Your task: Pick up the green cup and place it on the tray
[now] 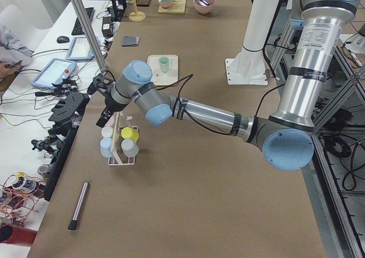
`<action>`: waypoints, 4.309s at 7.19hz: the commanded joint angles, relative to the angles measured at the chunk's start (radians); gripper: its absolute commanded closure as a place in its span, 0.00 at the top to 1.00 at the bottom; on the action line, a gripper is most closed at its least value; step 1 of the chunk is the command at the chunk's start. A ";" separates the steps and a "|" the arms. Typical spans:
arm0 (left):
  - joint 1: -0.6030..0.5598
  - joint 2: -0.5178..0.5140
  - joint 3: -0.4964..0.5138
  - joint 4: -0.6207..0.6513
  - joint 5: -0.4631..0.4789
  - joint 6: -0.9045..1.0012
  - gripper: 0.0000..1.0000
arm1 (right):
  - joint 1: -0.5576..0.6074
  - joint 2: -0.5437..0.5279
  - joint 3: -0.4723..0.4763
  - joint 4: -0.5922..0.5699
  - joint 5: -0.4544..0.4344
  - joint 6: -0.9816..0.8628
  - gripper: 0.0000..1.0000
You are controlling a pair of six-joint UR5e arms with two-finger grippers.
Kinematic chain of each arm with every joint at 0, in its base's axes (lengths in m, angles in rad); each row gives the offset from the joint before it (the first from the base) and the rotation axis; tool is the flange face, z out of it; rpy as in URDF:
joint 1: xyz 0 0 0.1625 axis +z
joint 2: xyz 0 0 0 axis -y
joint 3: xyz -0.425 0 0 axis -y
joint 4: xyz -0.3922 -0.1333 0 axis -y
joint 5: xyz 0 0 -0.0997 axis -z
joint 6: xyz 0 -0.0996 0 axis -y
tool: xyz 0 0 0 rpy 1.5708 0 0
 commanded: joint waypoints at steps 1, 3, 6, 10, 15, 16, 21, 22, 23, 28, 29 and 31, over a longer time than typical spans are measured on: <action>-0.087 0.039 0.068 0.131 -0.192 0.052 0.97 | 0.000 -0.001 0.001 0.000 0.000 0.001 1.00; -0.090 0.160 -0.007 0.202 -0.200 0.079 0.97 | 0.000 0.000 0.001 0.000 0.000 0.000 1.00; -0.084 0.282 -0.162 0.328 -0.197 0.084 0.97 | 0.000 0.000 0.000 0.000 0.000 0.000 1.00; -0.093 0.280 -0.207 0.605 -0.196 0.249 0.97 | 0.000 -0.001 0.001 0.000 0.002 0.000 1.00; -0.151 0.386 -0.222 0.697 -0.187 0.508 0.97 | 0.000 -0.001 0.000 0.000 0.000 0.000 1.00; -0.170 0.403 -0.228 0.696 -0.185 0.512 0.97 | 0.000 -0.001 0.000 0.000 0.002 0.000 1.00; -0.165 0.356 -0.236 0.726 -0.183 0.498 0.97 | 0.000 -0.001 0.001 0.000 0.002 0.000 1.00; -0.167 0.319 -0.240 0.781 -0.176 0.499 0.97 | 0.000 -0.001 0.001 0.000 0.002 0.001 1.00; -0.167 0.319 -0.251 0.786 -0.162 0.499 0.97 | 0.000 -0.001 0.001 0.000 0.002 0.000 1.00; -0.165 0.320 -0.250 0.786 -0.160 0.499 0.97 | 0.000 -0.001 0.001 0.000 0.002 0.000 1.00; -0.165 0.320 -0.250 0.786 -0.160 0.499 0.97 | 0.000 -0.001 0.001 0.000 0.002 0.000 1.00; -0.164 0.319 -0.250 0.786 -0.160 0.499 0.97 | 0.000 -0.001 0.001 0.000 0.002 0.000 1.00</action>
